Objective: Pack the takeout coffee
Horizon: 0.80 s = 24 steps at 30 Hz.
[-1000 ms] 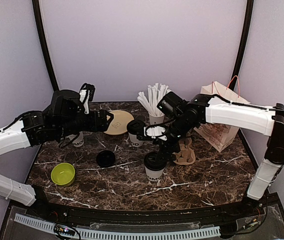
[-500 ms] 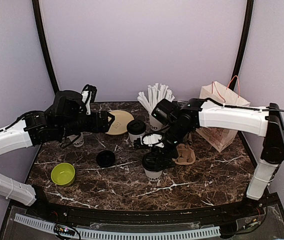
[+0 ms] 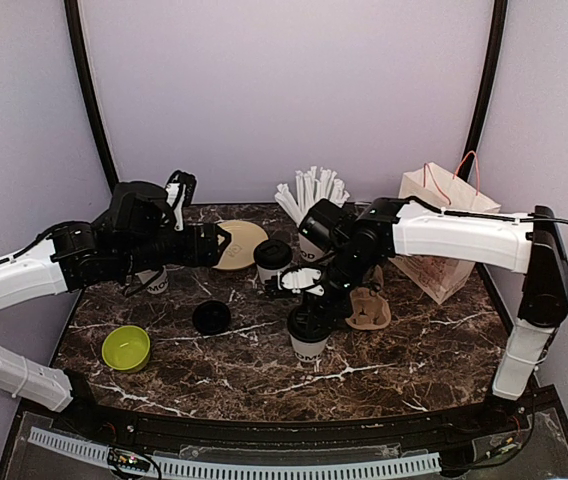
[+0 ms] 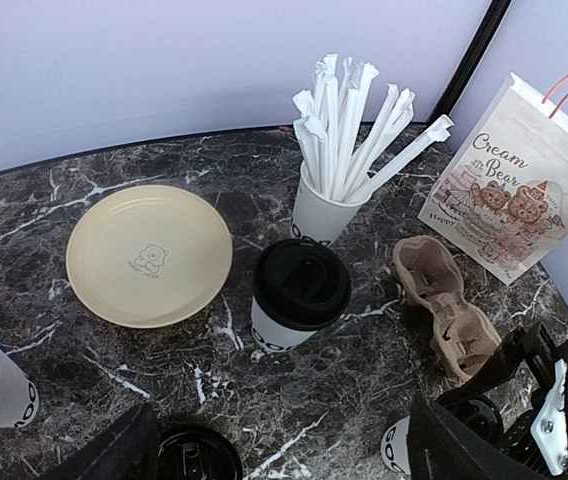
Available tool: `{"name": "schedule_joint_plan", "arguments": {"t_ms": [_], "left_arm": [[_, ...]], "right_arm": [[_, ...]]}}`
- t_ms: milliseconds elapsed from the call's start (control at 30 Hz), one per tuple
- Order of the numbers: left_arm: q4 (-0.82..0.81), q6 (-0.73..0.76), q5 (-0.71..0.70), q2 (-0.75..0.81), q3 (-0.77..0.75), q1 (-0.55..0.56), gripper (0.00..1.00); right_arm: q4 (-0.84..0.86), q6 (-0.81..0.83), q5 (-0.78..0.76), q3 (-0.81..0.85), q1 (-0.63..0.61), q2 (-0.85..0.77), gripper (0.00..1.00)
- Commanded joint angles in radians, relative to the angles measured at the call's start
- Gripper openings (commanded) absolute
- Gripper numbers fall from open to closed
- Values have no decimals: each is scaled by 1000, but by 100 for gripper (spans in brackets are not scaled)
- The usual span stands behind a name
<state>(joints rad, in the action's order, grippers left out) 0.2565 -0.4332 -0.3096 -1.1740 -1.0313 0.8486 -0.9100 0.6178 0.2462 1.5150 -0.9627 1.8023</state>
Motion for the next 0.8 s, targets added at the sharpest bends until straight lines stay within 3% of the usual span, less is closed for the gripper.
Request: {"name": "schedule_joint_plan", "arguments": {"t_ms": [0, 267, 600, 767], "left_arm": [[2, 3, 9, -3, -5, -8, 88], [15, 19, 3, -22, -37, -13, 88], [9, 38, 4, -67, -81, -19, 88], [7, 50, 17, -96, -102, -20, 88]], "right_arm": [[-35, -20, -23, 41, -9, -36, 68], [-83, -30, 22, -53, 75, -232, 68], [-104, -21, 7, -315, 373, -544, 68], [-129, 31, -50, -438, 581, -653, 68]]}}
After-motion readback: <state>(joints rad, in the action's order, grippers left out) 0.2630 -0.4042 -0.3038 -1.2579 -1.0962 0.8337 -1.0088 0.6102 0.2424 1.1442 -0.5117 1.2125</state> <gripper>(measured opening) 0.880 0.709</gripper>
